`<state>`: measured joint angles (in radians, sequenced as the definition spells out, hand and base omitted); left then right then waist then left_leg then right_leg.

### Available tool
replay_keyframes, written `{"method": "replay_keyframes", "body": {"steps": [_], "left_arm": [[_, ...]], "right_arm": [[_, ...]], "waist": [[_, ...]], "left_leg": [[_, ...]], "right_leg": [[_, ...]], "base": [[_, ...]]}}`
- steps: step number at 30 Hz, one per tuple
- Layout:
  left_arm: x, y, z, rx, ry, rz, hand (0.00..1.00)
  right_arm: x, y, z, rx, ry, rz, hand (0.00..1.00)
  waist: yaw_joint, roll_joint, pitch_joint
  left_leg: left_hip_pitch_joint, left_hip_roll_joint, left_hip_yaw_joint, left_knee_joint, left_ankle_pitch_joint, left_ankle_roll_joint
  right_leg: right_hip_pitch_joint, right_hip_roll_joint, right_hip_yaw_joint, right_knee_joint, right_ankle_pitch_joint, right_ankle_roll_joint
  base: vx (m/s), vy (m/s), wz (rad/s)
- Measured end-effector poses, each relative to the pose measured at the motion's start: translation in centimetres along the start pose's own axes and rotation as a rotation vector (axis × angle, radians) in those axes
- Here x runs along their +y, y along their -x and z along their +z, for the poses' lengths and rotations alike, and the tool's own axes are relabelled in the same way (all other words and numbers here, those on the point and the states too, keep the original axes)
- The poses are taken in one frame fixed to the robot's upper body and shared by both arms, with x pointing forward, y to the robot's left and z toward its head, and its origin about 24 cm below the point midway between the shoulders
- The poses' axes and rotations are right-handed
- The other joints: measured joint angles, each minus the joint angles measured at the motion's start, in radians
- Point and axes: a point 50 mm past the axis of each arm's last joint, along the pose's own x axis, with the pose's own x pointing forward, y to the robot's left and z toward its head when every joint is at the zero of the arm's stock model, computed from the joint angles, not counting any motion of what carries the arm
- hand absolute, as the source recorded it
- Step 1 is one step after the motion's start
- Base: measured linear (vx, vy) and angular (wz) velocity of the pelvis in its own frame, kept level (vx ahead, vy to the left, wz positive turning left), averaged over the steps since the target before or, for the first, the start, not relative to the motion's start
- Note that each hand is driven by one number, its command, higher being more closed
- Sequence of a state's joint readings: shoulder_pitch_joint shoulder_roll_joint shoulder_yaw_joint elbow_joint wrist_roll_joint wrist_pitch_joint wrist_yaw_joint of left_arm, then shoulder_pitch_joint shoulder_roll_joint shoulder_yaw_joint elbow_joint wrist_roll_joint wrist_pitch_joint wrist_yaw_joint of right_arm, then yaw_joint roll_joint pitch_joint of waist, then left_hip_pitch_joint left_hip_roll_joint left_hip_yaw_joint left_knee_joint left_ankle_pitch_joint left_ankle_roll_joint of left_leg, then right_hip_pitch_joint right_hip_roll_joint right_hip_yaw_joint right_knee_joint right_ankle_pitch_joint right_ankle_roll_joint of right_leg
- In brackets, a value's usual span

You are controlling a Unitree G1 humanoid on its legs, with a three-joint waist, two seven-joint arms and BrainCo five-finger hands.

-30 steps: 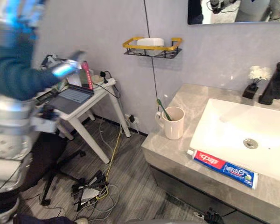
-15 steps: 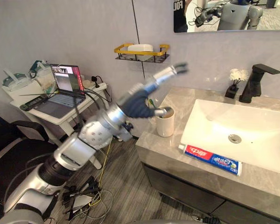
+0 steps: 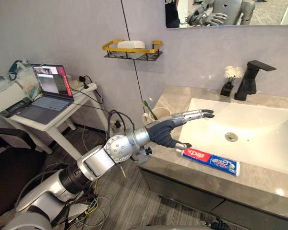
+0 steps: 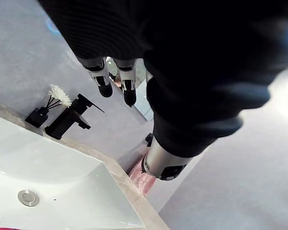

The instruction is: Organize washtable

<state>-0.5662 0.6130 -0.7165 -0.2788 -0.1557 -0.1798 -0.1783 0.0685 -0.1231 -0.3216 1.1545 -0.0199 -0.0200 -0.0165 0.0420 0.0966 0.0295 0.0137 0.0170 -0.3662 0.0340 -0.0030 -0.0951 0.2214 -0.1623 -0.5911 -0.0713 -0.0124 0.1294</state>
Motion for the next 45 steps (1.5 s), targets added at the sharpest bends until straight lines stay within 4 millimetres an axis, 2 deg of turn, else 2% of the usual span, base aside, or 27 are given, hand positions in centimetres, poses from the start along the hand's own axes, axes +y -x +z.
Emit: {"method": "replay_keyframes", "body": {"steps": [5,8,11,16,23,24,27,33,39,41,45], "left_arm": [[-0.6,-0.5,-0.4,0.003,0.096,0.002,0.0],[-1.4,0.0,-1.0,0.025,0.195,-0.002,0.0],[-1.9,0.2,-1.5,0.041,0.286,-0.001,0.0],[-2.3,0.4,-1.6,0.047,0.312,0.004,0.0],[-4.0,-1.4,-0.7,0.005,0.152,0.071,0.0],[-4.4,-1.8,-0.4,0.001,0.077,0.09,0.0],[-4.6,-2.2,-0.2,0.002,-0.012,0.11,0.0],[-4.8,-2.7,0.0,-0.002,-0.156,0.138,0.0],[-5.7,-2.6,-1.2,0.05,-0.156,0.079,0.0],[-5.9,-2.5,-1.7,0.076,-0.154,0.063,0.0],[-6.3,-1.9,-2.8,0.132,-0.157,0.046,0.0]], "right_arm": [[-0.2,0.0,0.0,-0.004,-0.005,-0.005,0.0],[-0.2,0.0,0.0,-0.004,-0.005,-0.005,0.0],[-0.3,0.1,-0.2,0.001,-0.004,-0.008,0.0],[-0.3,0.1,-0.2,0.0,-0.004,-0.008,0.0],[-0.1,0.0,0.0,-0.011,0.006,-0.001,0.0],[0.0,0.0,0.1,-0.012,0.007,0.001,0.0],[0.1,0.0,0.3,-0.02,0.015,0.005,0.0],[-0.2,-0.1,0.4,-0.023,0.049,0.004,0.0],[-0.9,-0.1,0.6,-0.028,0.055,-0.011,0.0],[-1.1,-0.1,0.7,-0.029,0.047,-0.016,0.0],[-1.2,-0.1,0.7,-0.032,0.022,-0.018,0.0]], "waist": [[-0.01,-0.007,0.02],[-0.029,-0.007,0.024],[-0.028,-0.008,0.027],[-0.03,-0.008,0.028],[-0.037,-0.007,0.027],[-0.043,-0.006,0.027],[-0.058,-0.005,0.027],[-0.056,0.004,0.032],[-0.064,0.028,0.046],[-0.074,0.037,0.051],[-0.084,0.041,0.053]], "left_leg": [[-0.004,0.007,0.019,0.0,-0.001,0.0],[-0.005,0.008,0.023,-0.001,-0.001,0.0],[-0.01,0.01,0.028,-0.001,-0.002,0.0],[-0.017,0.014,0.043,-0.001,-0.003,-0.001],[-0.028,0.018,0.058,0.001,-0.003,-0.001],[-0.032,0.018,0.063,0.003,-0.003,-0.001],[-0.028,0.019,0.067,0.004,-0.003,-0.001],[-0.02,0.026,0.085,0.006,-0.01,0.001],[-0.02,0.032,0.107,0.019,-0.018,0.001],[-0.02,0.038,0.111,0.021,-0.021,-0.002],[-0.031,0.051,0.131,0.041,-0.038,-0.006]], "right_leg": [[-0.014,0.003,0.021,0.0,0.005,-0.006],[-0.017,0.003,0.023,0.001,0.008,-0.003],[-0.025,0.004,0.028,0.002,0.008,-0.003],[-0.041,0.004,0.044,0.005,0.01,-0.003],[-0.068,0.003,0.064,0.015,0.011,-0.004],[-0.072,0.003,0.069,0.016,0.013,-0.007],[-0.073,0.002,0.075,0.016,0.013,-0.008],[-0.085,0.005,0.103,0.016,0.013,-0.012],[-0.088,0.011,0.129,0.016,0.023,-0.017],[-0.091,0.016,0.136,0.016,0.022,-0.02],[-0.107,0.027,0.16,0.015,0.022,-0.024]], "base": [[0.0,-0.011,-0.13],[0.0,-0.006,-0.03],[0.0,-0.008,-0.05],[0.01,-0.006,-0.09],[0.0,-0.002,-0.08],[0.0,0.003,-0.11],[0.0,0.0,-0.06],[-0.02,0.006,-0.14],[0.0,0.01,-0.13],[-0.01,-0.001,-0.07],[0.0,0.0,-0.21]]}}
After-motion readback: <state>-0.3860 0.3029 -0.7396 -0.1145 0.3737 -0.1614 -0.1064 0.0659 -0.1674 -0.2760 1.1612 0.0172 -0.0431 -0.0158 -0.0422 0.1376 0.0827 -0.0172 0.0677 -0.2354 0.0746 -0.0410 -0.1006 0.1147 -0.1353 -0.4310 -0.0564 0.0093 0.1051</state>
